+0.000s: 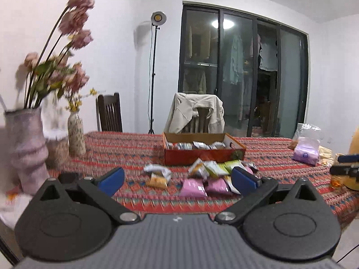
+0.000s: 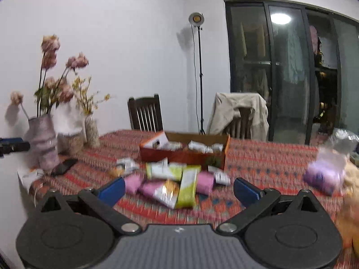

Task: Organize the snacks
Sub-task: 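Move both tools back toward the snack pile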

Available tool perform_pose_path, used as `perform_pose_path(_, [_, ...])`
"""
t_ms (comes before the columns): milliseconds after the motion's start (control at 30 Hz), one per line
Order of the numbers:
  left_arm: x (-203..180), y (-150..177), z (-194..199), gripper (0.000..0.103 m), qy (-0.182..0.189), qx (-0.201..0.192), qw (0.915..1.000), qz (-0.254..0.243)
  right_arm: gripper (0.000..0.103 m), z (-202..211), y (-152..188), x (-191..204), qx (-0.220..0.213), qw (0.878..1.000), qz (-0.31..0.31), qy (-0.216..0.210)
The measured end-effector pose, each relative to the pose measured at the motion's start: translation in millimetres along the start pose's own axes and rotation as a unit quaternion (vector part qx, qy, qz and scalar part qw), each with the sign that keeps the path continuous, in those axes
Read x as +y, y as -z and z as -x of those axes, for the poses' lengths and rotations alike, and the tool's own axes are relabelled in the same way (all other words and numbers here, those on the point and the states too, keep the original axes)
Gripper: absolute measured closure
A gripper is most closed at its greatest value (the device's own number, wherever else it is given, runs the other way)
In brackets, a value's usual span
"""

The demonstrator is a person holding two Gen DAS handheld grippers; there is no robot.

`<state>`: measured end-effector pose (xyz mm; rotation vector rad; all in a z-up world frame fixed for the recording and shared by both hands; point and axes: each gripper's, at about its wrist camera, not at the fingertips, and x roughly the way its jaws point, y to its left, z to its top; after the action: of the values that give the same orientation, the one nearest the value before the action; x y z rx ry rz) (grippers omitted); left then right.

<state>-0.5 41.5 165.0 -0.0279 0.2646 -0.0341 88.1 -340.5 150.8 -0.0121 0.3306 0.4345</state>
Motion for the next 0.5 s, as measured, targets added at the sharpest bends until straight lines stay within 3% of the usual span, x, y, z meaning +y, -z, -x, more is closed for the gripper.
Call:
perform_pose_path(233, [1.8, 77.7, -10.2, 0.0, -0.009, 0.032, 0.9992, -0.021, 0.0, 20.8, 85.0, 24.1, 0.006, 0.999, -0.013, 0.031])
perform_pose_path(367, [-2.9, 101.7, -40.0, 0.0, -0.008, 0.07, 0.9975, -0.003, 0.0, 17.0, 126.9, 29.1, -0.009, 0.996, -0.024, 0.083])
perform_pose_path(500, [-5.6, 118.8, -52.3, 0.0, -0.012, 0.078, 0.9968, -0.012, 0.0, -2.0, 150.1, 27.0, 0.008, 0.993, -0.027, 0.111])
